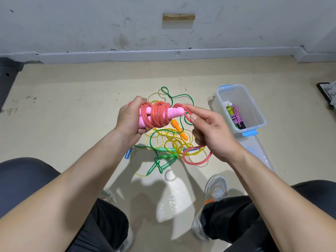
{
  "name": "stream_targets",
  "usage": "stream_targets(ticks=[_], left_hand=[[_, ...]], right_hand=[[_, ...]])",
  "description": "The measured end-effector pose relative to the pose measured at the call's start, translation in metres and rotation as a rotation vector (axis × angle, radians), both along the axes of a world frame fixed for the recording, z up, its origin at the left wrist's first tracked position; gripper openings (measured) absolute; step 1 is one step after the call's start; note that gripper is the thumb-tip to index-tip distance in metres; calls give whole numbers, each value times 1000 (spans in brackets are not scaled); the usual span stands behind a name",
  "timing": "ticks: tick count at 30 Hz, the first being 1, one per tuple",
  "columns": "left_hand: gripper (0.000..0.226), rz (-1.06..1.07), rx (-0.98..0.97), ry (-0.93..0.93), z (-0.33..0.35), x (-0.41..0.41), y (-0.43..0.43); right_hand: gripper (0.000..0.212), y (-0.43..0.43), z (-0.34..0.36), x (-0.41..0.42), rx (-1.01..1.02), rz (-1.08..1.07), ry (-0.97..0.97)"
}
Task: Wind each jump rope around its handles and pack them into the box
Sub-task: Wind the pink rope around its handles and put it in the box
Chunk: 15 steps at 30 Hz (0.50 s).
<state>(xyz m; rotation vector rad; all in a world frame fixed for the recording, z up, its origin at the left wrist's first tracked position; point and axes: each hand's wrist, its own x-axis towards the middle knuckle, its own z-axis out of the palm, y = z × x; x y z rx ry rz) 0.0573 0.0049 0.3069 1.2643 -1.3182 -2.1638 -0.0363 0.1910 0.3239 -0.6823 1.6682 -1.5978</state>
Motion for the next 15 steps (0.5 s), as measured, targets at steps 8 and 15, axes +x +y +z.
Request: stream_targets(ticks=[8, 15], left_hand=[[21, 185, -36, -24, -4, -6, 20], [23, 225, -31, -94, -16, -6, 35]], right_hand=[[37, -15, -37, 35, 209, -397, 658], [47, -24, -55, 50, 278, -414, 797]])
